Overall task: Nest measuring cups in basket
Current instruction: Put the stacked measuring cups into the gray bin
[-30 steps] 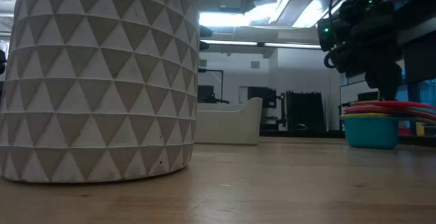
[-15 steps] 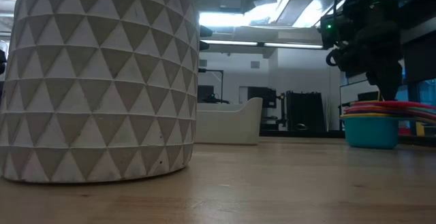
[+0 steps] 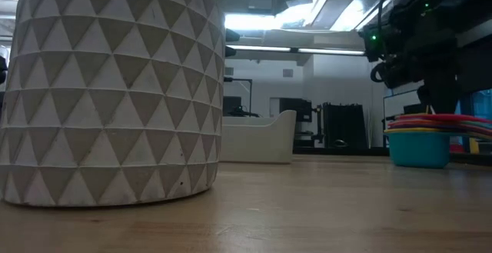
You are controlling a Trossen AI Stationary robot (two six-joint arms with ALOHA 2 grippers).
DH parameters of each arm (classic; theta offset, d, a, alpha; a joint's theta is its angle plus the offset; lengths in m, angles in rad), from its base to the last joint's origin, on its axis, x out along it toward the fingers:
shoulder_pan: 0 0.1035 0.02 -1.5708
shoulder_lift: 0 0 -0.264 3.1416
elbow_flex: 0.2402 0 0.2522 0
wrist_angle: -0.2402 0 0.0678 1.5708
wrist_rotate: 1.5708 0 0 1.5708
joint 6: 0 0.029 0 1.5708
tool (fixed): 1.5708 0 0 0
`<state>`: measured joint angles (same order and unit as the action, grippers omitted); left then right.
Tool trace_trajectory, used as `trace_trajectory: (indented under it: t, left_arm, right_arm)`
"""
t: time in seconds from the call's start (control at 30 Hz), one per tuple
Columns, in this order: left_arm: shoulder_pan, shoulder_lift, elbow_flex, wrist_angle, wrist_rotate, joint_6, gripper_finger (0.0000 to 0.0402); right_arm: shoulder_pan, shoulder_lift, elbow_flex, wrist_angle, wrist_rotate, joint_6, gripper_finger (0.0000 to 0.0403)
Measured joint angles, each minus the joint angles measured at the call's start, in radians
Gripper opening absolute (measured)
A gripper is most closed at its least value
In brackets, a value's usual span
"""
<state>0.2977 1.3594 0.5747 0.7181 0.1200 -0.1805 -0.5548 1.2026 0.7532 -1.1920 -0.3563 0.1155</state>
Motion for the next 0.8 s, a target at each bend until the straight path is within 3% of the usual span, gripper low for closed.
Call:
trace_trajectory:
  t: [0.8]
  left_arm:
    - [0.000, 0.000, 0.000, 0.000, 0.000, 0.000, 0.0234]
  right_arm:
    - [0.003, 0.000, -0.024, 0.050, -0.101, 0.140, 0.0369]
